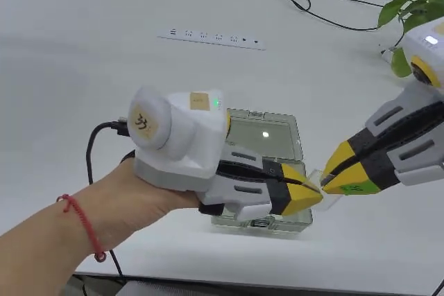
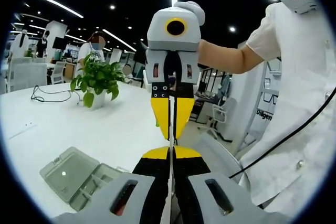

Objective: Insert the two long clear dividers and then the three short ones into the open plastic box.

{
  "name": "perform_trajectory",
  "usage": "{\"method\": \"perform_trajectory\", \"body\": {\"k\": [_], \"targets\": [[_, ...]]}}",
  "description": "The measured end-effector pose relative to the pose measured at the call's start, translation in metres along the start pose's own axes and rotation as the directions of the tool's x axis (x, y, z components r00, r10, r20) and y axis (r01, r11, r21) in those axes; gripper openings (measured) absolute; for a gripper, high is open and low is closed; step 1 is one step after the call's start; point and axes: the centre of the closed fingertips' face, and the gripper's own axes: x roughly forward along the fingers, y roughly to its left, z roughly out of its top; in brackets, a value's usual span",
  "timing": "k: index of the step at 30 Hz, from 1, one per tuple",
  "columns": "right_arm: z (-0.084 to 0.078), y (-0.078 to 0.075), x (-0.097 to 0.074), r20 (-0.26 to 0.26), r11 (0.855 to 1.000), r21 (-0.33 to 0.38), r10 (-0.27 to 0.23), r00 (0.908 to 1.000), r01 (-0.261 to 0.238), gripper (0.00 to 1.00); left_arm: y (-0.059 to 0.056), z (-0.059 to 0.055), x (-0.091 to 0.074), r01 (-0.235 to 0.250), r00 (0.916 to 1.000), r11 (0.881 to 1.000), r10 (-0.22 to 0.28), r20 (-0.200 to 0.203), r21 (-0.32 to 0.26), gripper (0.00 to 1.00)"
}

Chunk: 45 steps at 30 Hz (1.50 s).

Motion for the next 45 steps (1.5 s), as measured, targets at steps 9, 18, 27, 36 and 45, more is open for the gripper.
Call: {"method": "perform_trajectory", "body": {"k": [9,18,27,36,45], "targets": [[-0.002,-0.003,0.001,-0.002,1.000,0.001,-0.004,1.0000,0.004,0.03,0.001,-0.003,0.000,-0.015,0.9999,1.000,0.015,-0.001,0.001,0.00],[-0.007,-0.006,0.002,0.002,1.000,0.008,-0.007,1.0000,0.007,0.03,-0.002,-0.007,0.001,-0.011,0.9999,1.000,0.011,-0.013,0.008,0.00],[-0.010,-0.008,0.002,-0.002,1.000,0.010,-0.015,0.9999,0.015,0.03,0.000,-0.009,0.000,-0.027,0.9995,1.000,0.027,-0.019,0.002,0.01],[-0.013,-0.011,0.001,-0.010,0.999,0.007,-0.033,0.9994,0.033,0.03,0.003,-0.013,-0.006,-0.051,0.9982,0.999,0.051,-0.030,0.001,0.06],[-0.020,-0.020,-0.004,-0.023,0.997,0.012,-0.073,0.9971,0.073,0.03,0.013,-0.018,-0.019,-0.106,0.9935,0.994,0.105,-0.042,-0.002,0.13]]}}
